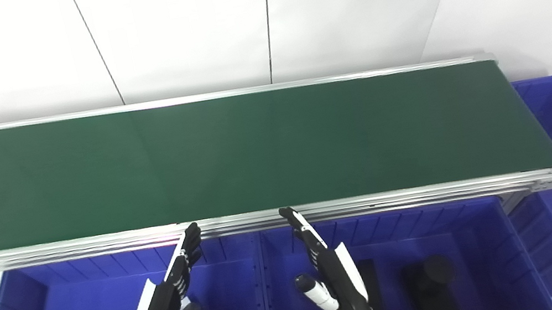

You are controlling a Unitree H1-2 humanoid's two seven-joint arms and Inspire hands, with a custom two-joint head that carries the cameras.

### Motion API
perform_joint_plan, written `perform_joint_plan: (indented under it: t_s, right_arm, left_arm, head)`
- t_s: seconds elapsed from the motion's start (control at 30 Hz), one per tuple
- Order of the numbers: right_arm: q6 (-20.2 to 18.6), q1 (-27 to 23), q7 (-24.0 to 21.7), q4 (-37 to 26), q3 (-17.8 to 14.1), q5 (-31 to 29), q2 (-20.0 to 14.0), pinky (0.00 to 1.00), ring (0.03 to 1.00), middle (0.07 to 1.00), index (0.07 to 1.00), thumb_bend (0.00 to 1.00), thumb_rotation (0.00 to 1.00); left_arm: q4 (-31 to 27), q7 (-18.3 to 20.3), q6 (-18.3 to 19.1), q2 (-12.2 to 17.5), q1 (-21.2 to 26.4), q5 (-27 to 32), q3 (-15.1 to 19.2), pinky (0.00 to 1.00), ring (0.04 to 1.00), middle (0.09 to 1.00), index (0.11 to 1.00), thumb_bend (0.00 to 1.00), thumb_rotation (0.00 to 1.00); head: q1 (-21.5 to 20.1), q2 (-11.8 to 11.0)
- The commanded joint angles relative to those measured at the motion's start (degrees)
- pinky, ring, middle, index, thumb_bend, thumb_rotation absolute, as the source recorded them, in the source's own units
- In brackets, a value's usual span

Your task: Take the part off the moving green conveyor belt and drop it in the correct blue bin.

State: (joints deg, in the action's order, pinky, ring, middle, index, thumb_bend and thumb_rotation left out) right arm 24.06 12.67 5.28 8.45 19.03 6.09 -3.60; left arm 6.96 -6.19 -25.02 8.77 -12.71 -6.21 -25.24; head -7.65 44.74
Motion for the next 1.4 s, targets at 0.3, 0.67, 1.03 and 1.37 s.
perform_joint_plan:
  t_s: [0.3, 0.67, 1.03, 1.37]
  right_arm:
    - [2.8, -0.1, -0.1, -0.8, -0.1, 0.1, -0.1, 0.97, 0.964, 0.974, 0.931, 0.98, 0.98]
    - [2.8, 0.2, 0.0, -0.9, 0.0, 0.2, -0.2, 0.96, 0.959, 0.972, 0.929, 0.97, 1.00]
    - [2.9, 1.2, 0.9, -1.7, 0.4, 1.0, -0.5, 0.94, 0.951, 0.968, 0.929, 0.95, 1.00]
    - [2.8, 2.8, 0.7, -2.9, 0.5, 0.8, -1.1, 0.98, 0.968, 0.974, 0.947, 0.95, 1.00]
  left_arm:
    - [-0.9, -0.7, -1.9, -0.6, 0.7, -1.3, -0.2, 0.98, 0.985, 0.989, 0.981, 0.86, 0.98]
    - [-0.4, -1.0, -1.9, -0.6, 1.0, -1.4, -0.6, 0.99, 0.986, 0.990, 0.968, 0.89, 1.00]
    - [-0.2, -1.9, -1.9, -0.7, 1.2, -2.2, -0.9, 0.98, 0.977, 0.980, 0.961, 0.88, 1.00]
    - [0.6, -2.3, -1.9, -0.7, 1.7, -1.8, -1.6, 1.00, 0.982, 0.982, 0.965, 0.86, 1.00]
  head:
    - [0.1, -0.1]
    - [0.2, -0.1]
    - [0.2, -0.2]
    - [3.2, -1.3]
